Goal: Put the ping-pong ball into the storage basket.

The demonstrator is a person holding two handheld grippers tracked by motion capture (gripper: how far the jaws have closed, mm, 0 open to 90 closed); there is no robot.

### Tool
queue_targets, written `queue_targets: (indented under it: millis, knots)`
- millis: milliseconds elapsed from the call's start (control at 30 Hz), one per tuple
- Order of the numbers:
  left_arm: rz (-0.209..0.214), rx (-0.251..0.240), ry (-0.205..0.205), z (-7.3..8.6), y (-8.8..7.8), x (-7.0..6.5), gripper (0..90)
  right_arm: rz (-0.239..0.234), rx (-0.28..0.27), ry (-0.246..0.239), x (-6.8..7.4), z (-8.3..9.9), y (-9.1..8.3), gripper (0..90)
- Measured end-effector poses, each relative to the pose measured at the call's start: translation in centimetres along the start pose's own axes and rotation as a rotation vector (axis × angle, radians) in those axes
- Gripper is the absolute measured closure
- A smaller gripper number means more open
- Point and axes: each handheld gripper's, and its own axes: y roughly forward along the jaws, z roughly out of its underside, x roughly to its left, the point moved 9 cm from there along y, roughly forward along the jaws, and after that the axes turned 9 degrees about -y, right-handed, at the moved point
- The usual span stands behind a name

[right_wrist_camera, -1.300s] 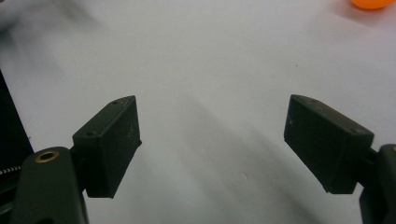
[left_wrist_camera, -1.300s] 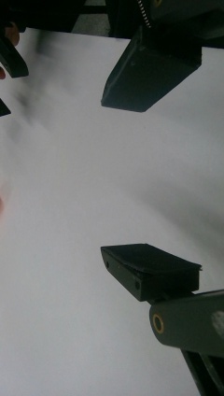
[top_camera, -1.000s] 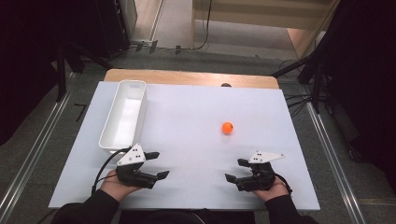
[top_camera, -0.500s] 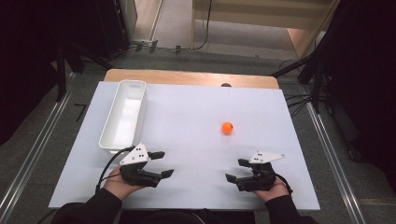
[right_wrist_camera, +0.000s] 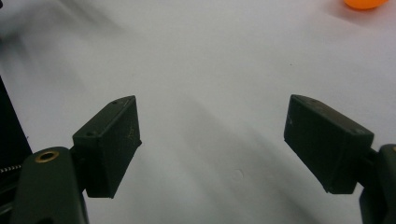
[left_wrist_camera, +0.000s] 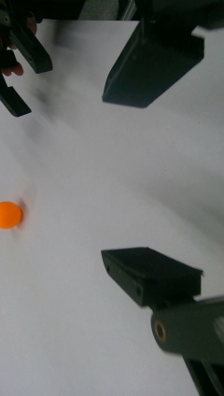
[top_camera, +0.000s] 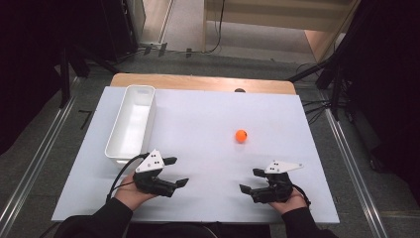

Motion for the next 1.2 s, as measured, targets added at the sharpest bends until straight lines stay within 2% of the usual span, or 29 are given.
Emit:
queue_targets:
  millis: [100,233,267,367,467,600,1200]
  knots:
    - [0.02,-0.013,0.001,-0.2,0.0,-0.2,18.7,-0.001,0.002,0.0,0.0,0.0,0.0,17.0]
    - [0.036,-0.016,-0.006,-0.6,0.3,-0.3,12.0,-0.001,0.001,0.0,0.0,0.0,0.0,17.0]
    - [0.062,0.013,-0.032,-0.5,0.4,-0.4,0.0,-0.001,0.001,0.001,0.0,0.0,0.0,17.0]
    - [0.067,0.029,-0.045,-0.6,0.6,-0.4,0.0,-0.001,0.0,0.0,0.0,0.0,0.0,17.0]
    - [0.053,0.027,-0.022,-0.8,0.8,-0.4,0.0,0.004,-0.003,0.001,-0.1,0.0,-0.1,17.1]
    - [0.037,0.028,-0.014,-1.0,1.1,-0.2,0.0,0.002,-0.006,-0.001,-0.1,0.0,-0.1,17.0]
    - [0.028,0.044,-0.014,-2.0,2.2,0.3,0.0,0.008,-0.003,0.0,-0.2,0.0,-0.1,17.0]
